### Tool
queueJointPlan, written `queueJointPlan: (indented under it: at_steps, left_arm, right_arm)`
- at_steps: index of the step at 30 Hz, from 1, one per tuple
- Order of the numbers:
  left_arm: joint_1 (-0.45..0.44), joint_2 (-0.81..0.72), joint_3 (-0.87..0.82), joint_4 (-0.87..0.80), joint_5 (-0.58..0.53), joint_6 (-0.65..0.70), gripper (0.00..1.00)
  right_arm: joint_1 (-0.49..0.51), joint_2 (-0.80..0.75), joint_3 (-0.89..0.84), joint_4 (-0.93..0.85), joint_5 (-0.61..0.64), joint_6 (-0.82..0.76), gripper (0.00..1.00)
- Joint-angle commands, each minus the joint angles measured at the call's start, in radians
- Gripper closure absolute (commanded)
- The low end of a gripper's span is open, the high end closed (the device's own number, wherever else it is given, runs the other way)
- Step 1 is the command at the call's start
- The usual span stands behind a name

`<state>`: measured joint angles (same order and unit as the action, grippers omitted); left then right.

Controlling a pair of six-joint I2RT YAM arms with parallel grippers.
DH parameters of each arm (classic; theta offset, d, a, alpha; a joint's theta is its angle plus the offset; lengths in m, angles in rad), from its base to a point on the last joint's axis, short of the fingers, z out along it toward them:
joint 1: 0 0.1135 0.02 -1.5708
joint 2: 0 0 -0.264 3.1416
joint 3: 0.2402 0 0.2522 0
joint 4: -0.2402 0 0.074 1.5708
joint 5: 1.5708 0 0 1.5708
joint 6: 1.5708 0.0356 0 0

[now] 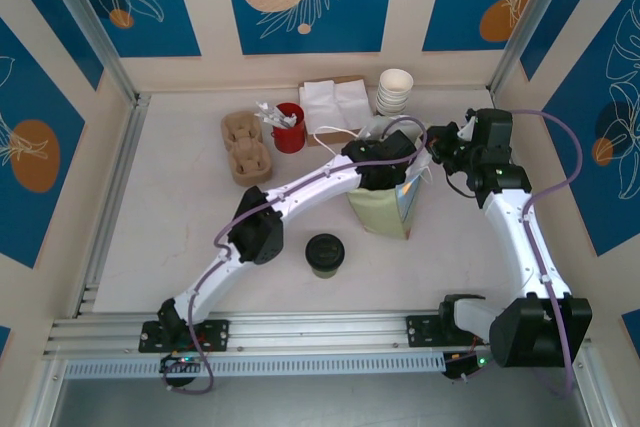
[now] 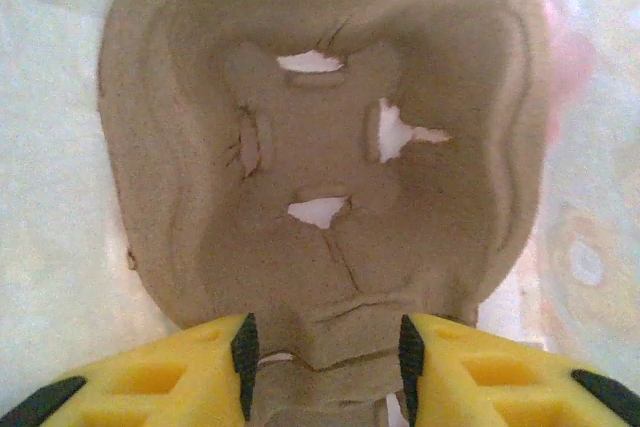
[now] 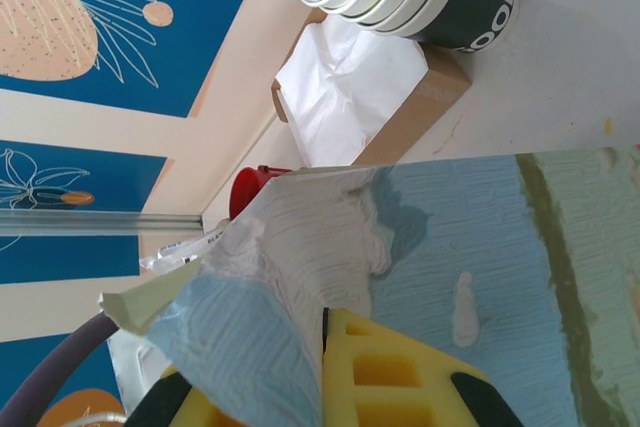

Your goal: Pack the takeout coffee

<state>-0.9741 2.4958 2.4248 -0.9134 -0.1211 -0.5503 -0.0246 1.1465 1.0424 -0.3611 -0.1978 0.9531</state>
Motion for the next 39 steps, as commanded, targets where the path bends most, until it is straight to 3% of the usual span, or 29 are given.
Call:
queueJointPlan:
  at_steps: [1, 5, 17, 39]
  left_arm:
    - [0.012, 0.023, -0.038, 0.048, 0.055, -0.001, 0.53]
    - [0.022, 0.024, -0.083, 0.131, 0.155, -0.009, 0.5]
    - [0.044, 0.053, -0.104, 0.203, 0.306, 0.041, 0.49]
    - [0.089, -0.158, -0.157, 0.137, 0.054, 0.164, 0.46]
  right_arm:
    - [-0.004, -0.025, -0.015, 0.06, -0.081, -0.019, 1.0]
    - [-0.005, -0.024, -0.022, 0.075, -0.107, -0.031, 1.0]
    - [-0.009, 0.001, -0.021, 0.148, -0.175, -0.032, 1.0]
    - [-0.026, -0.065, 0.023, 0.066, -0.234, -0.064, 1.0]
